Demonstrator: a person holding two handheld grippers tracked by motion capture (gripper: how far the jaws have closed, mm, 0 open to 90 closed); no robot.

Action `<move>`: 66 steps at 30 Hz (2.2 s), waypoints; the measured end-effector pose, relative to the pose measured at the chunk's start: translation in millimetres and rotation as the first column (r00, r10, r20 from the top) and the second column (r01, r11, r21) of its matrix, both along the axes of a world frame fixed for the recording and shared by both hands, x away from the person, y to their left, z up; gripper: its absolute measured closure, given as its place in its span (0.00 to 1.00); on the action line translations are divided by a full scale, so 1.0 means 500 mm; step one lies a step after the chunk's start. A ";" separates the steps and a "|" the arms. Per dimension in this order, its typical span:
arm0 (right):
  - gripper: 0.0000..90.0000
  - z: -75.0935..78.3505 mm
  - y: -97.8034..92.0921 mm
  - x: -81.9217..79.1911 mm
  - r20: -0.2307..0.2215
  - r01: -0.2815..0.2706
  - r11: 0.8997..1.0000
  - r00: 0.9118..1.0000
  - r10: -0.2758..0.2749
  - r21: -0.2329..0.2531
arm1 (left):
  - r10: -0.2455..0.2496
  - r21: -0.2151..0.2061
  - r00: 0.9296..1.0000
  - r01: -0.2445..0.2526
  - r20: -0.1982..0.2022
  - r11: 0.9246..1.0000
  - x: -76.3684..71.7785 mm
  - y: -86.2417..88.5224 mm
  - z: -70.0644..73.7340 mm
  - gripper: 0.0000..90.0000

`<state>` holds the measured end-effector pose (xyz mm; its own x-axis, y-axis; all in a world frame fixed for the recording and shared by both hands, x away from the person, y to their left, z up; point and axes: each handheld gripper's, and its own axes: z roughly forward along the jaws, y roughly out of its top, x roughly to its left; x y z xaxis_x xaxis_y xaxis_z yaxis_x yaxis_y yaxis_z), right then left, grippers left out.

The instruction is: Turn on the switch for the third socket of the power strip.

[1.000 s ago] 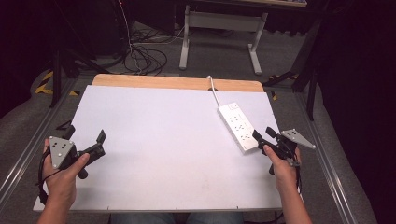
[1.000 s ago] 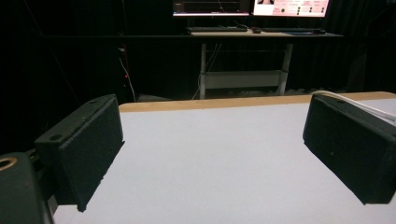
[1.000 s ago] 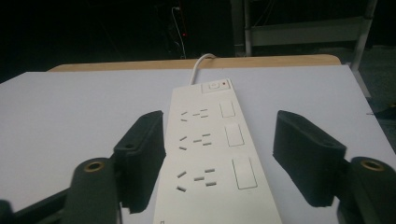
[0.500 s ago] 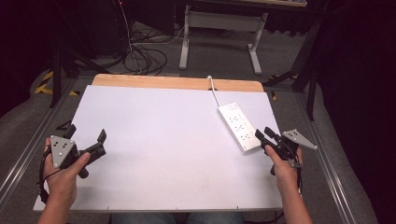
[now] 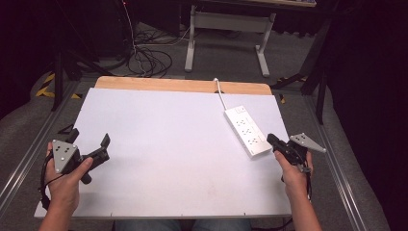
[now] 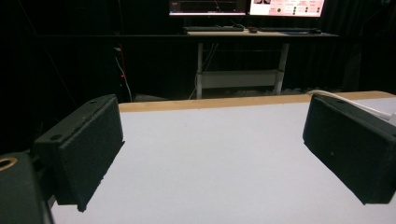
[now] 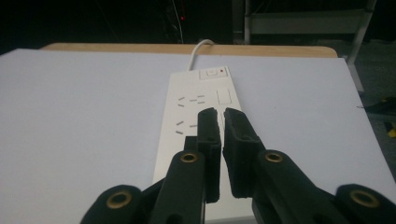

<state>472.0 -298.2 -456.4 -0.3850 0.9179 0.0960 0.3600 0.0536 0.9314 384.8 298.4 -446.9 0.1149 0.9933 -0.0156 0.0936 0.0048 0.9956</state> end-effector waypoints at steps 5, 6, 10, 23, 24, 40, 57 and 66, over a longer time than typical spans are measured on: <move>1.00 0.014 0.006 -0.005 -0.056 -0.047 0.997 0.998 0.043 -0.062 | 0.000 0.001 1.000 0.000 -0.001 1.000 0.000 0.000 0.000 0.06; 1.00 0.014 0.006 -0.005 -0.056 -0.047 0.997 0.998 0.043 -0.062 | 0.000 0.001 1.000 0.000 -0.001 1.000 0.000 0.000 0.000 0.06; 1.00 0.014 0.011 -0.005 -0.087 -0.061 0.995 0.995 0.055 -0.073 | 0.000 0.001 1.000 0.000 -0.001 1.000 -0.001 0.000 0.000 0.06; 1.00 0.021 0.010 0.002 -0.119 -0.060 0.995 0.992 0.049 -0.085 | -0.005 0.006 1.000 0.005 -0.004 1.000 0.000 -0.001 -0.001 0.06; 1.00 0.021 0.010 0.002 -0.119 -0.060 0.995 0.992 0.049 -0.085 | -0.004 0.006 1.000 0.004 -0.005 1.000 0.000 -0.001 -0.001 0.06; 1.00 0.021 0.008 0.028 -0.166 -0.044 0.995 0.986 0.028 -0.094 | -0.006 0.014 1.000 0.006 -0.010 1.000 0.000 0.000 -0.002 0.06; 1.00 0.023 0.016 0.067 -0.182 -0.035 0.992 0.983 0.012 -0.122 | -0.007 0.016 1.000 0.007 -0.019 1.000 0.002 0.000 -0.003 0.06; 1.00 0.027 0.027 0.081 -0.184 -0.038 0.988 0.983 0.010 -0.148 | -0.008 0.017 1.000 0.009 -0.021 1.000 0.002 -0.001 -0.004 0.06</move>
